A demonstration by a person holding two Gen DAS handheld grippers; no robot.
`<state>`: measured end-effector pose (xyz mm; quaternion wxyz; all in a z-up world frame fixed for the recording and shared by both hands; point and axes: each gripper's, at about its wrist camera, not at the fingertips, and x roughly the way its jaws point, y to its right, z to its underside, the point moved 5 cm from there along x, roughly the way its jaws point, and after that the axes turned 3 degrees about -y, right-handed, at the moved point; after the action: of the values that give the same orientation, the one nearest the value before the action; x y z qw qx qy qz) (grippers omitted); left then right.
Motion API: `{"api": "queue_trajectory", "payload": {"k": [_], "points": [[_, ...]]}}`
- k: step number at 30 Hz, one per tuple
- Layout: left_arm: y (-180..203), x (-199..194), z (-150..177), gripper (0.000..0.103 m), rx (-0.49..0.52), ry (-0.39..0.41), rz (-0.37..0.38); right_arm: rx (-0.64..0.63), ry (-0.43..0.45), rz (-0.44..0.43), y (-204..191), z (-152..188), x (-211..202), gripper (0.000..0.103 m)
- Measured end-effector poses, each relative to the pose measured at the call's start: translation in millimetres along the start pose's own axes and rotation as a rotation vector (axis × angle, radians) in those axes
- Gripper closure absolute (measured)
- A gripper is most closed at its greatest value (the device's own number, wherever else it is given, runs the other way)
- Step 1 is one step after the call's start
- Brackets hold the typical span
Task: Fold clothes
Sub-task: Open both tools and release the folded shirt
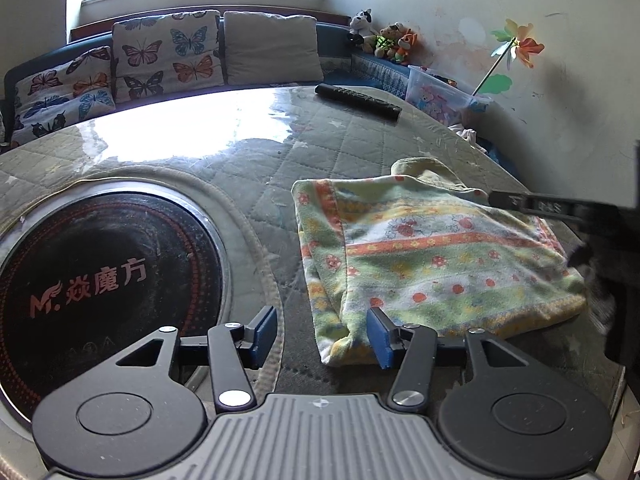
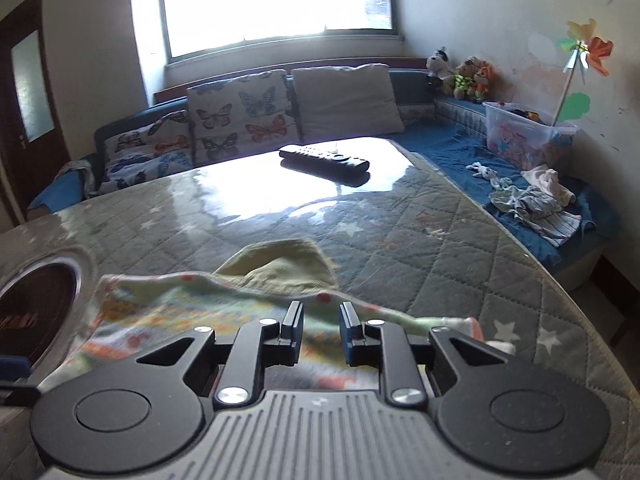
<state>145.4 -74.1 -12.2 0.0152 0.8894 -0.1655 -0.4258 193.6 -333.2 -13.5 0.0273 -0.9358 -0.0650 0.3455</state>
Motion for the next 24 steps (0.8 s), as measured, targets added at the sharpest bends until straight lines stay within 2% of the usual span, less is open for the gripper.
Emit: {"api": "queue_trajectory", "payload": {"k": [6, 10, 16, 19, 22, 24], "points": [[-0.3, -3.8, 5.3, 0.041, -0.002, -0.002, -0.004, -0.041, -0.025, -0.047, -14.9, 33.9, -28.7, 0.083], [-0.9, -7.0, 9.6, 0.034, -0.004, 0.001, -0.005, -0.069, -0.014, -0.022, -15.9, 55.2, -48.1, 0.071], [-1.4, -12.3, 17.5, 0.028, -0.011, 0.002, -0.010, -0.030, -0.015, 0.010, -4.1, 83.7, -69.0, 0.070], [-0.4, -16.0, 20.7, 0.020, -0.005, 0.007, -0.015, -0.019, -0.011, 0.011, -0.4, 90.9, -78.0, 0.070], [2.2, -20.6, 23.6, 0.012, 0.009, 0.018, -0.023, -0.005, 0.028, 0.032, 6.9, 90.7, -90.2, 0.070], [4.2, -23.5, 24.9, 0.007, 0.013, 0.027, -0.023, 0.021, 0.048, 0.049, 14.6, 87.6, -93.3, 0.066]]}}
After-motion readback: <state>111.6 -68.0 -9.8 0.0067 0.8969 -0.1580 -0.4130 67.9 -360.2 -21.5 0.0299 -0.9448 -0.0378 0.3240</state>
